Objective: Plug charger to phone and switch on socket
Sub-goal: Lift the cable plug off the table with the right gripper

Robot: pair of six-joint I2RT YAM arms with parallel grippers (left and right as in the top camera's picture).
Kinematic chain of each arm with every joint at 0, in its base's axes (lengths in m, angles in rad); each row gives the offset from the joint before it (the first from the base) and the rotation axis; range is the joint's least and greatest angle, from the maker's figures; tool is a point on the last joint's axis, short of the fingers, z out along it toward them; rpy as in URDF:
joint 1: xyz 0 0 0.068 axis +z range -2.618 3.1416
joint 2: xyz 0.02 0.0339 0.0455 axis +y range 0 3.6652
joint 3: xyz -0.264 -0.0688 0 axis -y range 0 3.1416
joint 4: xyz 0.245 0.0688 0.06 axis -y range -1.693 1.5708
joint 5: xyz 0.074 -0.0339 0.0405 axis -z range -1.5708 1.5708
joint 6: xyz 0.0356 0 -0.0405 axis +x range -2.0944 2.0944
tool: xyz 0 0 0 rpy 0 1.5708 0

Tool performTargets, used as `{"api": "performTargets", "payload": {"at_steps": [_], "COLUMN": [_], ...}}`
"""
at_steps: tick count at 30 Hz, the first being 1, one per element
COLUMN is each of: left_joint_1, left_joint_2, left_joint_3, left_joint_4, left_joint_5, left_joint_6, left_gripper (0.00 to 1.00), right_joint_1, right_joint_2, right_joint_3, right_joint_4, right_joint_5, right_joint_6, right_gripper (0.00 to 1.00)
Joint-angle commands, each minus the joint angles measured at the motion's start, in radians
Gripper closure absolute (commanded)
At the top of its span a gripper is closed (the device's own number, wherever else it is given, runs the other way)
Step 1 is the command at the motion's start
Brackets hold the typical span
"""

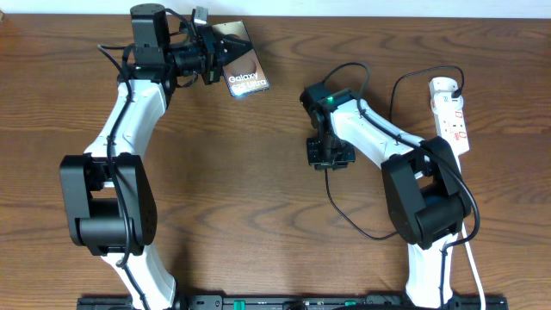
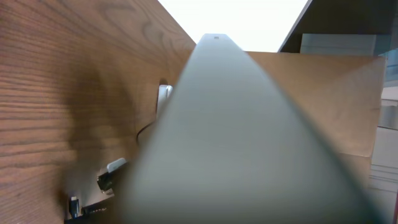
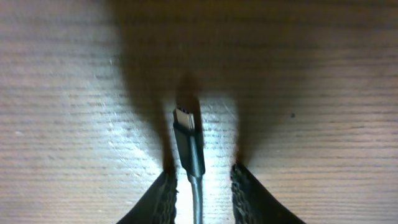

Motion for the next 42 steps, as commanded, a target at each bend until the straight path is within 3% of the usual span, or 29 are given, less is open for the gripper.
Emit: {"api": "performTargets", "payload": {"at_steps": [1,6,9,19,33,42], "left_joint_1": [0.002,0.002,0.002,0.002,0.002,0.002], "left_joint_2": [-0.002,-0.002,-0.002,-0.002,-0.002,-0.002], "left_joint_3": [0.002,0.002,0.002,0.002,0.002,0.002], "left_joint_4": [0.011,0.011,0.011,0.011,0.011,0.011], "left_joint_5": [0.021,0.021,0.021,0.021,0.022,0.022], "left_joint_6": [0.016,0.016,0.016,0.016,0.017,0.016], "left_gripper": [0.93,0.93,0.93,0.93,0.93,0.93], "right_joint_1": [0.003,0.002,0.002,0.012,0.023,-0.072], "right_joint_2": [0.042,0.061,0.062,-0.023,-0.028,-0.100], "right_joint_3": [-0.019,-0.019,-0.019,0.019,-0.018,-0.016], "right_joint_4": [0.036,0.048,0.047,0.061,0.108,0.154], "right_joint_5": [0.000,-0.001,-0.002,0.019,0.016,-0.391], "right_joint_6": [0.034,0.036,0.036,-0.093,-0.107,-0.308], "right_gripper": [0.75,0.81,0.99,0.99,0.99,0.99]}}
